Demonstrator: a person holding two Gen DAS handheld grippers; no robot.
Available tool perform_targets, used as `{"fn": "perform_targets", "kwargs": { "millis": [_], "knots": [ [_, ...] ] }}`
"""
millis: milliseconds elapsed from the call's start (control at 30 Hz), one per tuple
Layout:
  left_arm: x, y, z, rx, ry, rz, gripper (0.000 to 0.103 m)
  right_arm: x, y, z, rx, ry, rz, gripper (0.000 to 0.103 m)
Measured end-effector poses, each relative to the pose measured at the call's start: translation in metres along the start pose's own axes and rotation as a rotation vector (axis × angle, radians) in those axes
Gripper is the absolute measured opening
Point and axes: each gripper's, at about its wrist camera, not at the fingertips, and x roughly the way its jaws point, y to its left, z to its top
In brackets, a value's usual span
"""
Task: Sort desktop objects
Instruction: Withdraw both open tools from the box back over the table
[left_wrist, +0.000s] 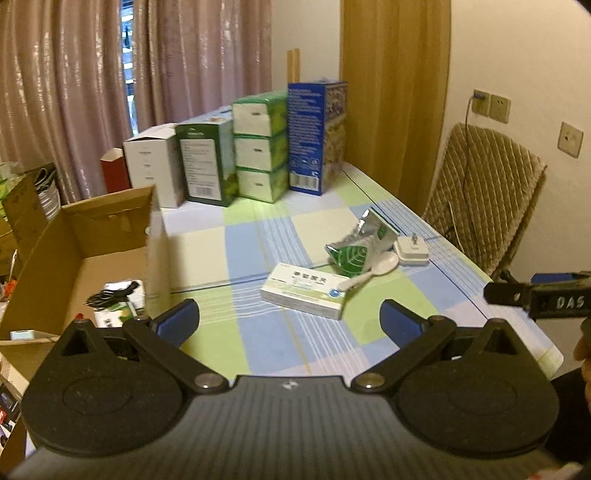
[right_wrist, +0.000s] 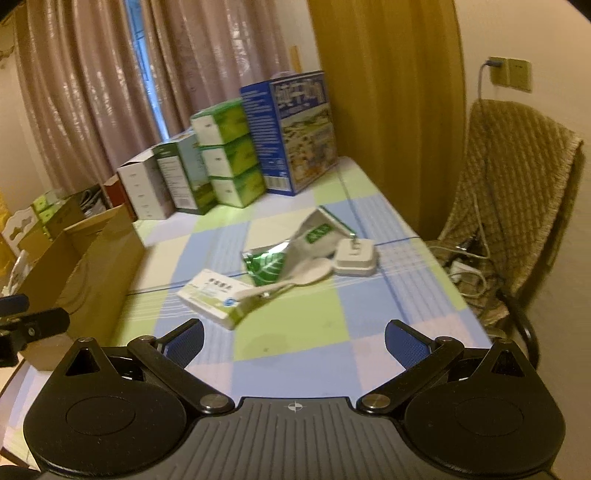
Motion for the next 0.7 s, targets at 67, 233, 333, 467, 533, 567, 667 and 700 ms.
{"fn": "perform_targets", "kwargs": {
  "millis": [67,233,333,467,533,567,667,700],
  "knots": [
    [0.006,-0.005,-0.002,0.012,0.008,-0.006,0.102,-0.001,-0.007,0.0,0.004,0.001,-0.013,0.101],
    [0.024,-0.011,-0.006,0.037,0.037,-0.015,0.102,0.001,-0.019,0.002,0.014,0.005,-0.029,0.101],
    [0.033,-0.013,-0.008,0.036,0.057,-0.022,0.102,0.005,-0.024,0.003,0.011,0.008,-0.032,0.101],
    [0.044,-0.016,-0.01,0.049,0.078,-0.021,0.102,0.012,-0.028,0.005,0.003,0.014,-0.035,0.101],
    [0.052,-0.017,-0.011,0.055,0.091,-0.019,0.102,0.018,-0.03,0.007,-0.001,0.017,-0.037,0.101],
    [0.054,-0.018,-0.011,0.057,0.096,-0.019,0.102,0.02,-0.031,0.007,-0.003,0.019,-0.037,0.101],
    [0.064,-0.019,-0.012,0.065,0.107,-0.02,0.102,0.029,-0.034,0.008,-0.011,0.03,-0.038,0.101],
    [0.067,-0.019,-0.012,0.066,0.111,-0.022,0.102,0.032,-0.035,0.008,-0.014,0.036,-0.039,0.101]
  ]
}}
